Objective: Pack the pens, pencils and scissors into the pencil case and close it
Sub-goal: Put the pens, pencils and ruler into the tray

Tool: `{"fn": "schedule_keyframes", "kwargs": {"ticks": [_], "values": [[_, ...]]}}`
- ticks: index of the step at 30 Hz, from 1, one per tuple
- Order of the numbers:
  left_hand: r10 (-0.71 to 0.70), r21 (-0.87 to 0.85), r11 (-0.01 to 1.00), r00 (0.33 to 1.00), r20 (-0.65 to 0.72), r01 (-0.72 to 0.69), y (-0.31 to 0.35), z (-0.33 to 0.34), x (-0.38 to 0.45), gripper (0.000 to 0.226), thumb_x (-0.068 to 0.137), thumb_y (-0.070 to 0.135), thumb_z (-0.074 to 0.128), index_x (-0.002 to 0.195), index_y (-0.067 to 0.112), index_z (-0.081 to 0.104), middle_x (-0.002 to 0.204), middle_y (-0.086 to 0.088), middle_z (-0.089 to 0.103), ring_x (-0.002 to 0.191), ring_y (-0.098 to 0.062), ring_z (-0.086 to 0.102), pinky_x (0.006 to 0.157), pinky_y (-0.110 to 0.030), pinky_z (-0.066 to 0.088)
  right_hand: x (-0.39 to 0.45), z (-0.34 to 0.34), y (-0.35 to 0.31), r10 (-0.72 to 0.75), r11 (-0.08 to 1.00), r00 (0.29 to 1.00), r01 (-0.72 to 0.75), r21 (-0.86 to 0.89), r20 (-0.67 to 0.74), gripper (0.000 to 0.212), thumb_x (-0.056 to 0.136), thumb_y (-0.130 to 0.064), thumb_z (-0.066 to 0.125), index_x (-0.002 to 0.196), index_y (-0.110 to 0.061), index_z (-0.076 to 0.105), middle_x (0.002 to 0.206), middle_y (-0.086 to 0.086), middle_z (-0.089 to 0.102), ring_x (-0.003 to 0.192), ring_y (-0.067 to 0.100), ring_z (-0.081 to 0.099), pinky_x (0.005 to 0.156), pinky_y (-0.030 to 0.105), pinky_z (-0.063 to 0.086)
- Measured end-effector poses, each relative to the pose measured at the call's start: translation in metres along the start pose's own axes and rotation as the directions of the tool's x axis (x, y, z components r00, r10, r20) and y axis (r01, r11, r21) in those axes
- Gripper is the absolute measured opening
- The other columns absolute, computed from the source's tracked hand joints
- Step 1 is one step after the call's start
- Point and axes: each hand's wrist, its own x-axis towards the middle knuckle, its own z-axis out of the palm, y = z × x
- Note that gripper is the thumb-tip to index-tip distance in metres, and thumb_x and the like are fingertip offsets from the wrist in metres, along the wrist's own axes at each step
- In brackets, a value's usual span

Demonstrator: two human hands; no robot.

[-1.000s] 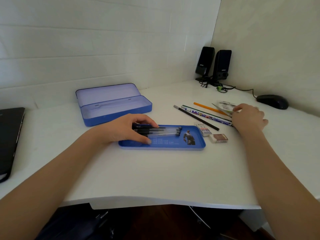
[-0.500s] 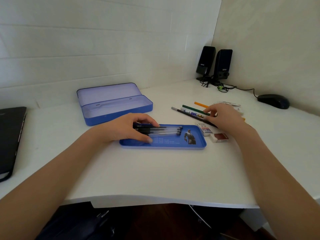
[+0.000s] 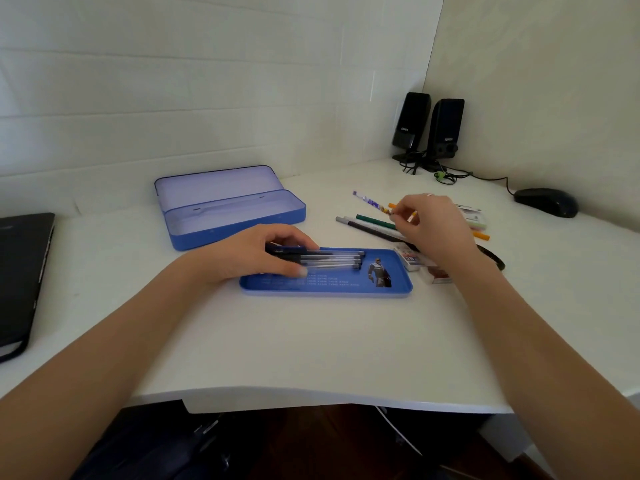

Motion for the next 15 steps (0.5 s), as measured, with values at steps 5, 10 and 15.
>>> {"fn": "schedule_keyframes", "kwargs": {"ticks": [5, 10, 15], "values": [[-0.122, -0.301, 0.953, 0.957, -0.264, 0.039, -0.003, 0.000, 0.011, 0.031, 0.100, 0.031, 0.035, 0.106, 0.025, 0.065, 0.109, 0.002, 0.068, 0.098, -0.012, 0.063, 0.089, -0.020, 0.046, -0.012, -0.010, -0.038, -0.096, 0.850, 0.995, 0.092, 0.518, -0.020, 0.017, 0.087, -0.019, 0.064, 0.101, -0.021, 0.073, 0.091, -0.001, 0.070, 0.067, 0.014, 0.062, 0.064, 0.022, 0.055], [-0.161, -0.437, 0.898, 0.959, -0.233, 0.045, 0.000, -0.004, 0.012, 0.036, 0.100, 0.033, 0.031, 0.101, 0.021, 0.066, 0.103, 0.000, 0.069, 0.093, -0.014, 0.064, 0.083, -0.022, 0.047, -0.024, -0.001, -0.058, -0.365, 0.829, 0.901, 0.199, 0.522, 0.235, 0.032, 0.081, -0.002, 0.062, 0.099, -0.024, 0.077, 0.084, -0.010, 0.065, 0.077, 0.007, 0.059, 0.066, 0.013, 0.046], [-0.082, -0.314, 0.948, 0.990, -0.116, 0.042, -0.004, -0.002, 0.009, 0.020, 0.084, 0.022, 0.066, 0.104, 0.024, 0.068, 0.111, 0.010, 0.070, 0.107, -0.005, 0.063, 0.087, -0.014, 0.049, -0.031, 0.004, -0.069, -0.436, 0.815, 0.839, 0.216, 0.537, 0.324, 0.033, 0.080, 0.001, 0.061, 0.097, -0.022, 0.077, 0.087, -0.006, 0.068, 0.075, 0.004, 0.059, 0.085, 0.015, 0.038]]}}
